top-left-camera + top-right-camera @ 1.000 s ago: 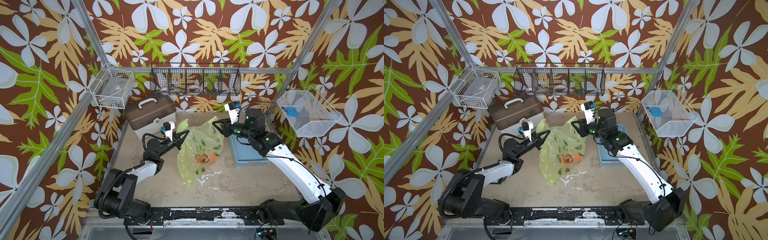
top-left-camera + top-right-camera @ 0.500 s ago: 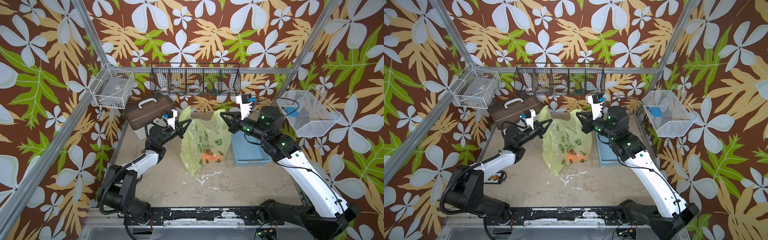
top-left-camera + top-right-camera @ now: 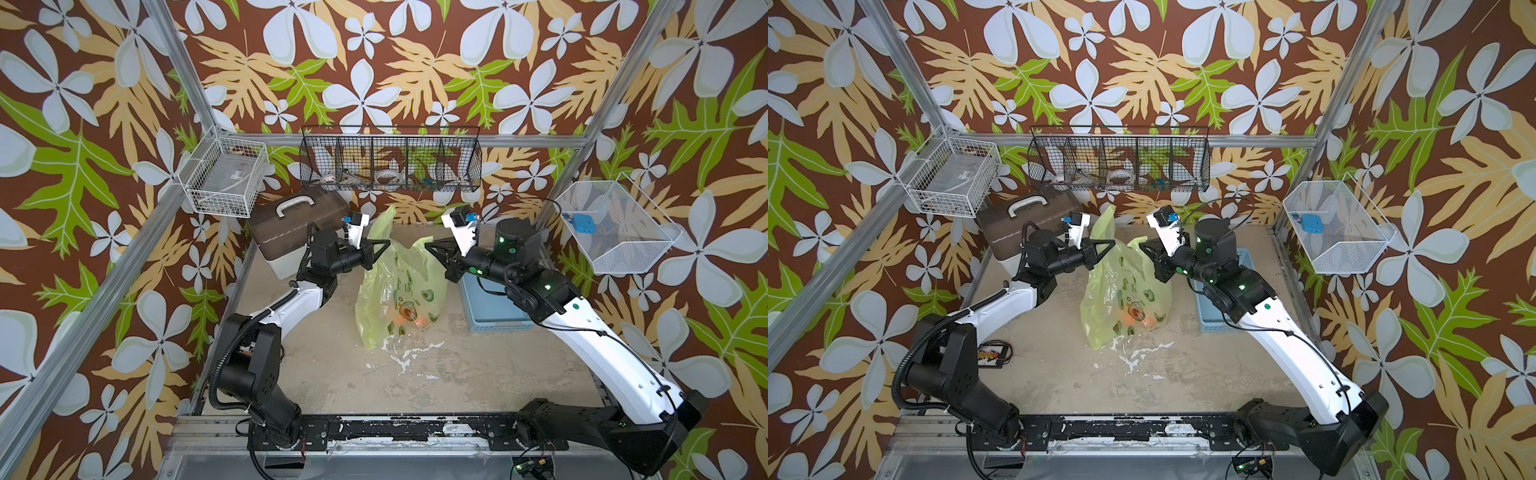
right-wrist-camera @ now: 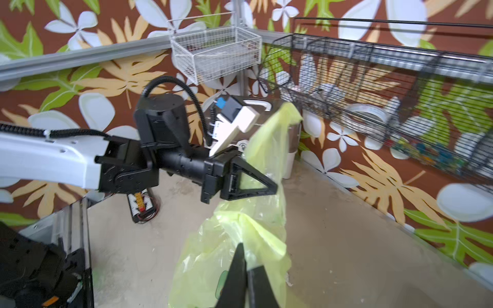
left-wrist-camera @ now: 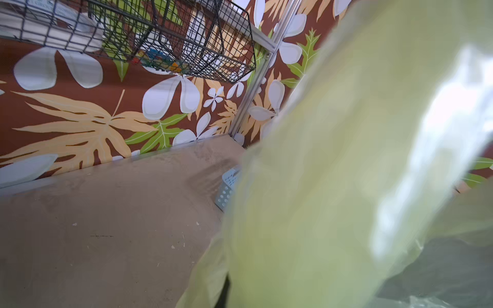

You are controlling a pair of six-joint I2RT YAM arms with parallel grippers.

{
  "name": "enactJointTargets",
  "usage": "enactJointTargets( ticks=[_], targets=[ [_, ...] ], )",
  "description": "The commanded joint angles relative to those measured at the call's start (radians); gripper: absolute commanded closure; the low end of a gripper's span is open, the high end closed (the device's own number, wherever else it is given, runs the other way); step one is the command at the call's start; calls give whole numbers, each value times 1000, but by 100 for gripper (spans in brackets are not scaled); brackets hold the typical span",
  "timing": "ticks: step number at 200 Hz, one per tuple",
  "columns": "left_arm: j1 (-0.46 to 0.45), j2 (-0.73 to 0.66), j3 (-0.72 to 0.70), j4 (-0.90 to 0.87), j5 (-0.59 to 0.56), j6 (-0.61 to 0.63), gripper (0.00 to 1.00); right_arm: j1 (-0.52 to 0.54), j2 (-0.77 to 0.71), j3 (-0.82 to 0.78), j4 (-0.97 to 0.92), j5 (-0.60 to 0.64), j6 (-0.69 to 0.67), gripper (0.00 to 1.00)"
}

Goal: Place the oranges into plastic bags & tie knots
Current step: Adjust the plastic bag at the center of the board.

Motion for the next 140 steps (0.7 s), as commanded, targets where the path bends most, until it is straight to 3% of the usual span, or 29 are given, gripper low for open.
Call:
enactJointTargets(
  ticks=[1,30,98,140],
  targets=[
    [-18,-3,19,-103,82,76,100,7,50,21,-18,-63,-101,100],
    [-42,-15,43,-208,135,208,100,6,136,88,-36,-105,-163,100],
    [-42,-11,62,-325,246,340,100,7,317,193,-114,-158,-211,100],
    [-39,-64,36,-441,252,510,79,6,293,139,-85,-102,-210,100]
  ],
)
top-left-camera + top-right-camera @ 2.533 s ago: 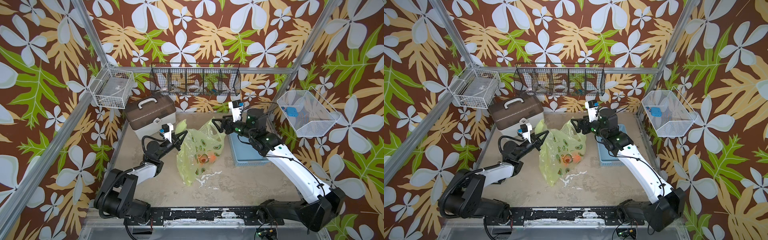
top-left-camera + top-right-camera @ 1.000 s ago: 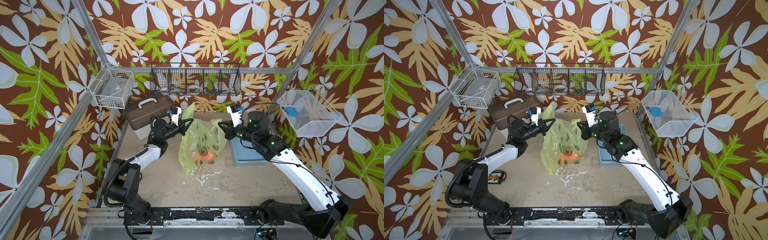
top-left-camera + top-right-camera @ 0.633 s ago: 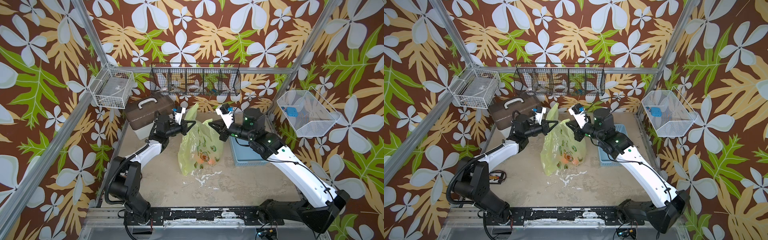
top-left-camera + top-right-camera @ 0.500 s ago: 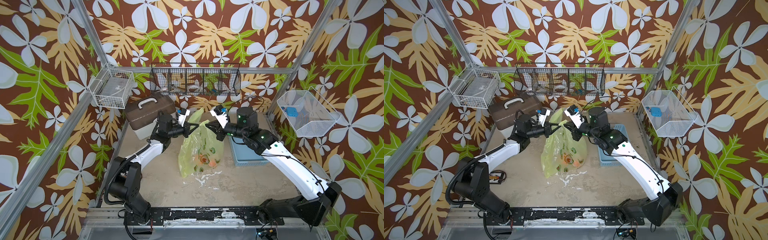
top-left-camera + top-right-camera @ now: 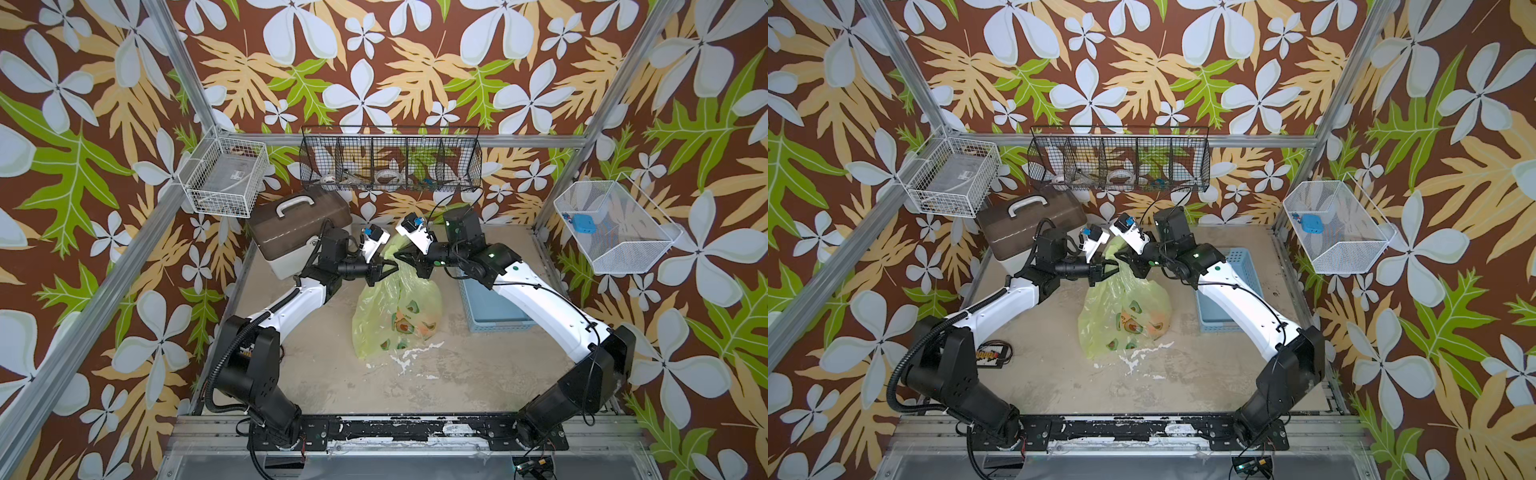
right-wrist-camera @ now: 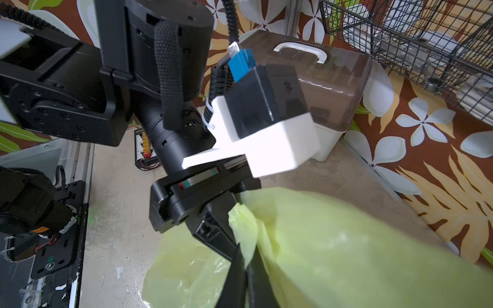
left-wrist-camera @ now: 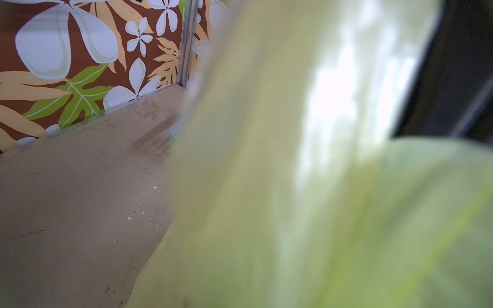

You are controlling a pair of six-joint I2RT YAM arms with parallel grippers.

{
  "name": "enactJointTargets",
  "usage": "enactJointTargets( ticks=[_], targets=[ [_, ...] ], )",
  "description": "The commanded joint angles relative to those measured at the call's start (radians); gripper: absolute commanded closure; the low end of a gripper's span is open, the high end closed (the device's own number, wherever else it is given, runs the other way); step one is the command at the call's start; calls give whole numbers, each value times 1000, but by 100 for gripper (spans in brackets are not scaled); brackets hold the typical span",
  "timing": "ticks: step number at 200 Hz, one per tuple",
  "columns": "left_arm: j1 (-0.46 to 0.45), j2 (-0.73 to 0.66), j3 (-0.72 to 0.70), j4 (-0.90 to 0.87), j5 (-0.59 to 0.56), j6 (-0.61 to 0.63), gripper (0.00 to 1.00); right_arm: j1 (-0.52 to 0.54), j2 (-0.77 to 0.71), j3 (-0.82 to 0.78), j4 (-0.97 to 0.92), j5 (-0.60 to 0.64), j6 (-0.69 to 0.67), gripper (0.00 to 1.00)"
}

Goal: Place the oranges into plastic bags & tie knots
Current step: Adjust the plastic bag at the center of the board.

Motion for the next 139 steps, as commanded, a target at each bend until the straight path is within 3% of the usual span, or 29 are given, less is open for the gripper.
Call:
enactJointTargets(
  ticks=[1,20,55,106,121,139],
  targets=[
    [3,-34,-10,-86,29,139,78,-1,-11,-17,17,23,-10,100],
    [23,-49,-5,-132,69,162,73,-1,-15,-39,20,36,-20,100],
    [57,-45,-15,-36,231,38,68,-1,-15,-59,44,24,-13,100],
    [56,-31,-45,99,283,-78,63,25,-26,-52,62,-54,18,100],
    [56,-36,-75,221,324,-187,63,33,-21,-58,63,-47,10,100],
    [57,-45,-138,505,371,-397,62,34,-1,-58,56,-13,0,100]
  ],
)
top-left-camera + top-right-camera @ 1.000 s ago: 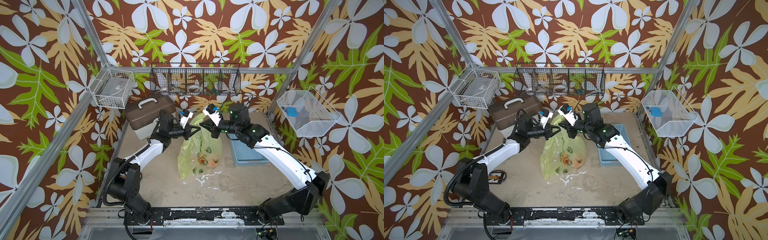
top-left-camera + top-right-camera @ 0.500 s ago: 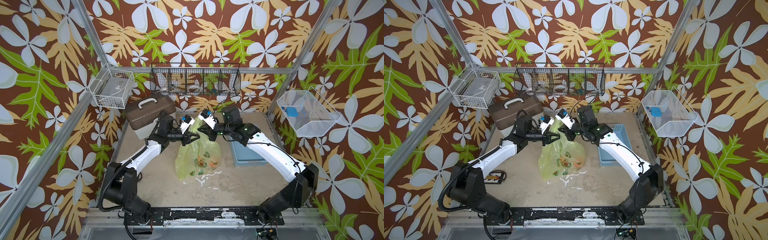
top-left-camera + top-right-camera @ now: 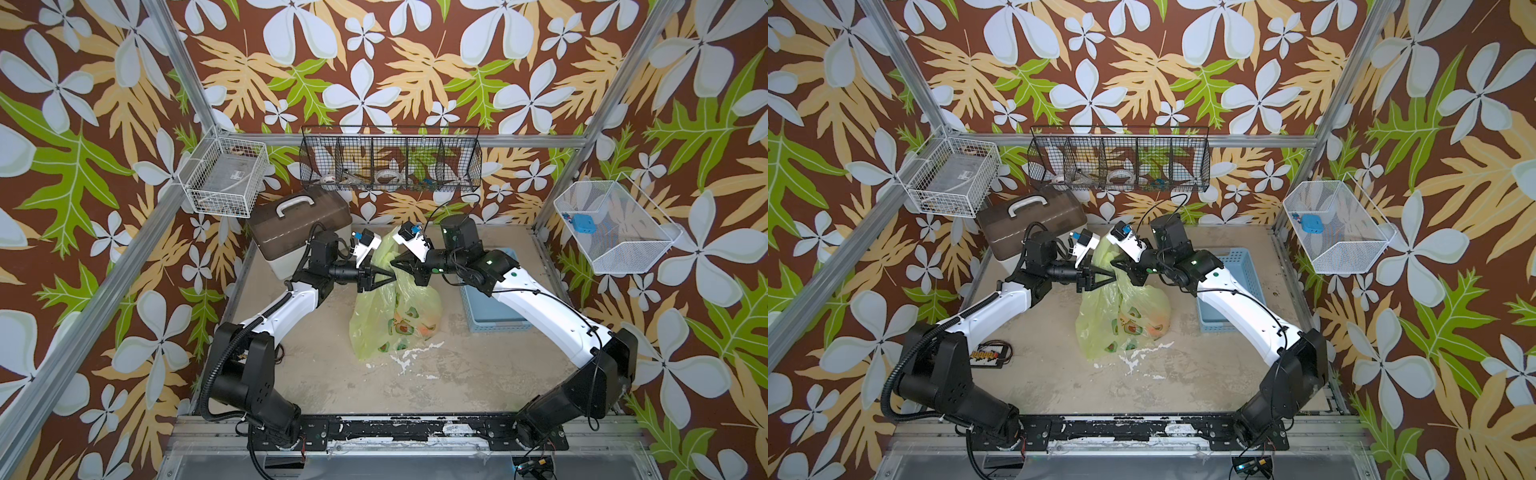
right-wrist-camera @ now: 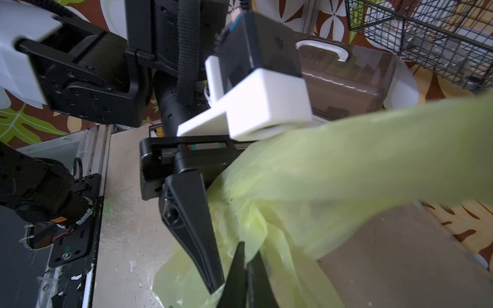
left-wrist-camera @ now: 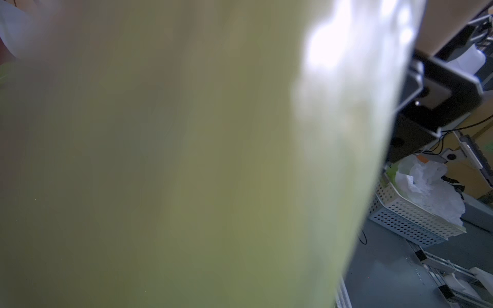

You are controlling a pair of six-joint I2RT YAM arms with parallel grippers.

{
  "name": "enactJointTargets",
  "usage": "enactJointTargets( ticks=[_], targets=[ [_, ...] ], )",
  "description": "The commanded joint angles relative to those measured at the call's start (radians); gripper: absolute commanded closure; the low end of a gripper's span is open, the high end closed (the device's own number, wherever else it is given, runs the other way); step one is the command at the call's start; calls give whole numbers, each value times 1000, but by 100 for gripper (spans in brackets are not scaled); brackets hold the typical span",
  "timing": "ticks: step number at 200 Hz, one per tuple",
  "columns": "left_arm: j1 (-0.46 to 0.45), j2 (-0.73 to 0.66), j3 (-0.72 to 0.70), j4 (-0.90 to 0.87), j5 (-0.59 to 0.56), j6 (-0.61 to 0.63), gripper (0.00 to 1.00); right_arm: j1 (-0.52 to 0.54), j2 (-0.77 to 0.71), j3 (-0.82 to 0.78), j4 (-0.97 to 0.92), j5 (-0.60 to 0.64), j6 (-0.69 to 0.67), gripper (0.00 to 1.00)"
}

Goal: Place the oranges into plastic bags & tie knots
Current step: Adjust the plastic bag at the center of the board.

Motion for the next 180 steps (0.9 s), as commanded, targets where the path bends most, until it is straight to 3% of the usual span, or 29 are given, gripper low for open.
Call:
enactJointTargets(
  ticks=[1,19,31,46,56,61,128,142,155,165,180],
  targets=[
    [0,-9,-53,362,96,-267,62,-1,19,0,10,18,-5,100],
    [1,14,-97,625,127,-482,60,0,30,5,14,6,2,100],
    [1,38,-117,813,149,-617,49,0,32,7,21,9,4,100],
    [20,81,-143,1101,159,-835,47,-2,27,8,14,47,-15,100],
    [29,131,-143,1373,158,-1050,48,-6,30,14,7,56,-23,100],
    [27,155,-126,1415,170,-1108,47,-6,33,20,2,53,-26,100],
    [22,199,-94,1391,138,-1092,50,42,43,47,1,-8,-4,100],
    [23,191,-103,1315,127,-1020,52,49,40,44,16,-10,9,100],
    [24,143,-118,1097,88,-819,53,49,38,42,26,-40,19,100],
    [19,80,-103,724,24,-525,53,52,39,44,28,-48,22,100],
    [-37,16,45,-60,-161,107,51,56,41,44,27,-49,24,100]
  ],
)
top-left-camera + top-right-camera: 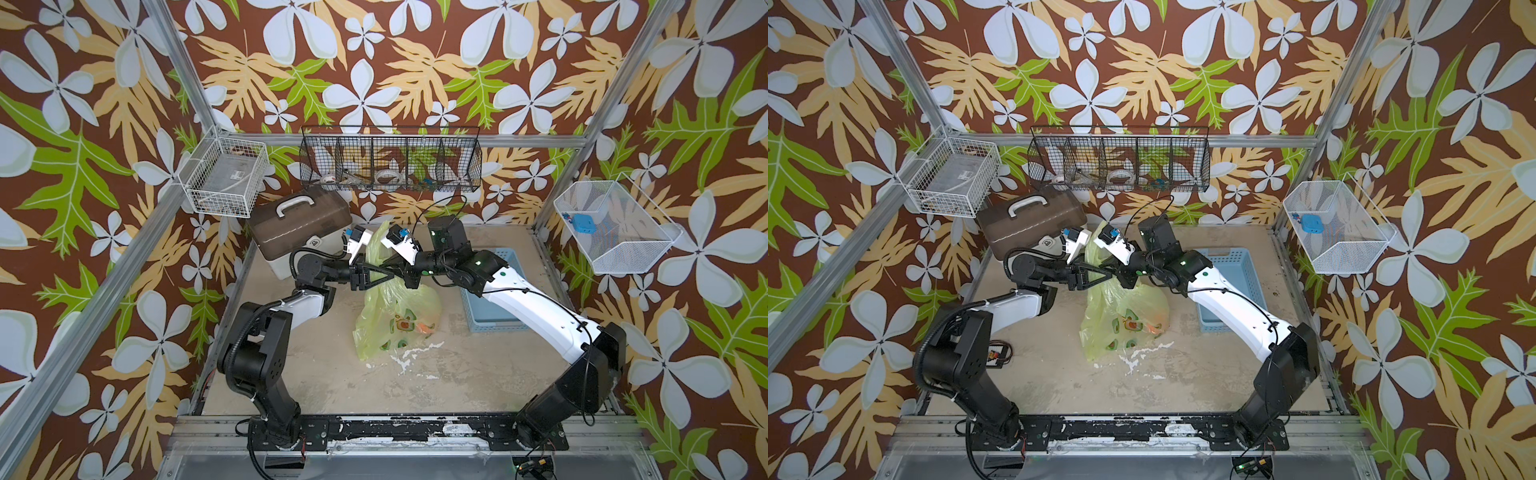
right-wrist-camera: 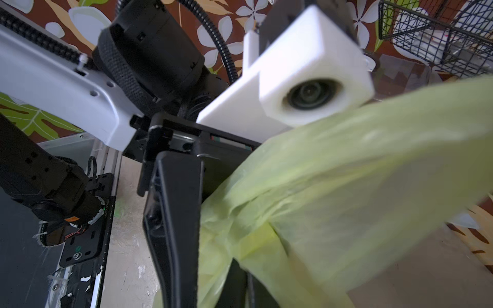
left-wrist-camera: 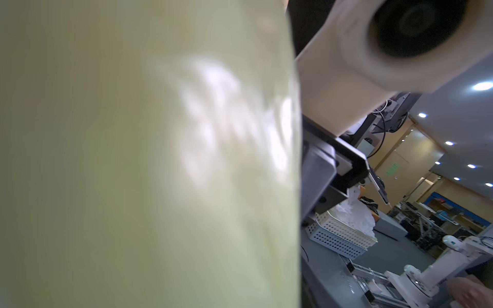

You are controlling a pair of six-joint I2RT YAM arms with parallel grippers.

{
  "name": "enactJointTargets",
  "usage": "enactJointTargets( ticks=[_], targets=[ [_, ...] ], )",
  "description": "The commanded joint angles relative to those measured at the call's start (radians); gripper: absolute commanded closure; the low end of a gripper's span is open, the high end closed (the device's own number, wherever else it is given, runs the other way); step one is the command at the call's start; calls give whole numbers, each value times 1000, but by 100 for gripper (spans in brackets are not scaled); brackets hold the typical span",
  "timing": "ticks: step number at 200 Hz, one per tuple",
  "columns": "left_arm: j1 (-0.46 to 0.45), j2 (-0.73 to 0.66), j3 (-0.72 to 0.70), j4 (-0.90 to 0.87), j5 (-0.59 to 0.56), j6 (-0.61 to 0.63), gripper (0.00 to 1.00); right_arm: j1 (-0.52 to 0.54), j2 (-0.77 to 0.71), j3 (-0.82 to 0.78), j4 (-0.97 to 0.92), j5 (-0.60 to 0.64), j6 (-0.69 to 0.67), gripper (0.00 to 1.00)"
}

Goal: Place the oranges into plastic bags & tie knots
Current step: Adjust the plastic bag at the center of the board.

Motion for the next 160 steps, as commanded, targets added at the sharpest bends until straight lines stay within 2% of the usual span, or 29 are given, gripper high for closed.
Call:
enactJointTargets(
  ticks=[1,7,25,66,78,87,98,113,120,132,148,160],
  targets=[
    [-59,-71,151,-980,-252,861,51,7,-3,2,19,-32,20,100],
    [-75,-62,190,-1096,-278,939,51,9,-1,2,19,-33,21,100],
    [-76,-38,207,-1108,-273,915,51,17,2,2,26,-38,24,100],
    [-76,-50,137,-980,-233,855,51,19,-5,-10,63,1,52,100],
    [-76,-68,97,-915,-202,830,50,17,6,-4,54,60,54,100],
    [-68,-84,61,-816,-179,778,48,13,19,8,32,79,48,100],
    [-52,-108,-10,-620,-162,652,46,2,25,5,26,74,48,100],
    [-23,-126,-110,-265,-142,395,42,-16,20,-16,40,59,54,100],
    [-15,-121,-130,-170,-136,319,42,-26,14,-28,55,43,62,100],
    [-12,-106,-124,-159,-121,289,42,-30,8,-37,63,27,67,100],
    [-13,-93,-116,-195,-119,311,41,-30,8,-27,58,7,64,100],
    [-13,-88,-114,-218,-123,328,42,-29,11,-13,46,-51,59,100]
  ],
)
